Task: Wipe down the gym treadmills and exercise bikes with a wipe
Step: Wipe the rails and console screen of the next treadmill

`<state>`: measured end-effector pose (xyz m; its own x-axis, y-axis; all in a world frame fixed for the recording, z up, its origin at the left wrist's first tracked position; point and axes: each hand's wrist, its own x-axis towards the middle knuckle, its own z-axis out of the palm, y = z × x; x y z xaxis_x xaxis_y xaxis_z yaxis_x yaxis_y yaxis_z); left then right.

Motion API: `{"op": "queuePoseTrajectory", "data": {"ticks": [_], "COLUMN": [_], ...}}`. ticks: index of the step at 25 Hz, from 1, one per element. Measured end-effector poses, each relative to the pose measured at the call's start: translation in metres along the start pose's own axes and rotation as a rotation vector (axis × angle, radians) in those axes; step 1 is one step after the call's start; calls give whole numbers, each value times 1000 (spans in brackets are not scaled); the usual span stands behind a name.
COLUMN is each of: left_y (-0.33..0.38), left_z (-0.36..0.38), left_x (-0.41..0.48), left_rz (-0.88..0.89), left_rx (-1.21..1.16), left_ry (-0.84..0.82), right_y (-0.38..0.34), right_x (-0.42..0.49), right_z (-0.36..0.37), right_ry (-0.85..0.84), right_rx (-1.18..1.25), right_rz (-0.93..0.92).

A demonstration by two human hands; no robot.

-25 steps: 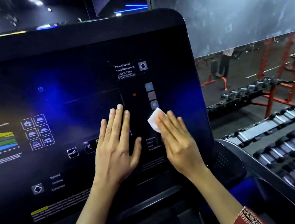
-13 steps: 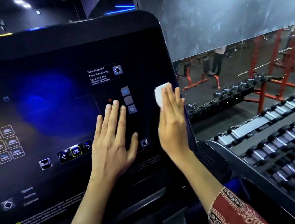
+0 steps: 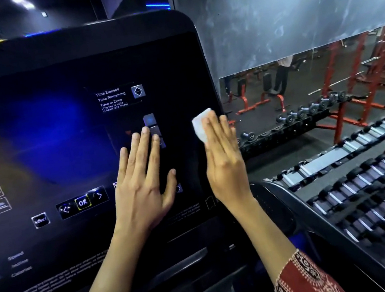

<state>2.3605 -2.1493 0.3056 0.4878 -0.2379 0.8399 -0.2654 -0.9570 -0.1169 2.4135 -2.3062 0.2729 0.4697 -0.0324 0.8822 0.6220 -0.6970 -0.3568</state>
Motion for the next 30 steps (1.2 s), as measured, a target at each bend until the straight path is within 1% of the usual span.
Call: {"op": "queuePoseTrajectory", "data": {"ticks": [1,2,4,5,8,9,11,12,14,15,16,17,18,19,21,22,24,25,26,28,29,30], "left_y": [1,1,2,1,-6,-9,-16,-21,-32,-38,-45,-53,-60,-66,-82,-90,-107,-115,-123,-133,-138,-141], "left_z": [0,-1,-2,-3,-7,-10,-16,-20,-29,-34,-40,-45,-50,-54,-65,-69,-79,-83,-88,-94,-97,-99], "left_x": [-3,-7,-13,-17,-29,-34,-43,-48,-58,-62,-67,-72,-76,-80,-88,-92,-100,-103,-108,-116,-121,-126], "left_rz": [0,2,11,16,19,21,20,13,-6,-15,-21,-28,-37,-52,-93,-111,-150,-169,-188,-214,-223,-228], "left_rx": [-3,-5,-6,-9,-10,-7,-3,-1,7,14,22,30,35,39,50,52,55,62,72,80,79,74], "left_ry": [-9,-18,-39,-49,-63,-70,-79,-82,-82,-81,-81,-79,-76,-73,-62,-55,-41,-32,-23,-3,1,3], "right_y": [-2,-6,-12,-12,-22,-28,-37,-41,-57,-68,-80,-90,-97,-104,-126,-139,-160,-165,-171,-189,-202,-213], "right_x": [-6,-12,-28,-36,-49,-52,-58,-58,-54,-54,-55,-56,-55,-50,-36,-34,-36,-33,-27,-16,-17,-24], "right_z": [-2,-4,-7,-7,-4,-1,6,11,19,24,29,35,41,46,57,63,75,80,85,92,96,100], "right_ry": [8,-8,-84,-90,-48,-60,-92,-79,-38,-41,-68,-102,-114,-94,-44,-51,-107,-112,-88,-34,-47,-95], "right_rx": [21,27,-21,-41,17,24,-11,-2,70,83,78,59,42,48,122,137,118,108,124,182,196,197], "right_rz": [69,93,-6,-31,99,68,-102,-110,29,31,-42,-157,-221,-191,-34,-55,-274,-331,-289,-105,-124,-231]}}
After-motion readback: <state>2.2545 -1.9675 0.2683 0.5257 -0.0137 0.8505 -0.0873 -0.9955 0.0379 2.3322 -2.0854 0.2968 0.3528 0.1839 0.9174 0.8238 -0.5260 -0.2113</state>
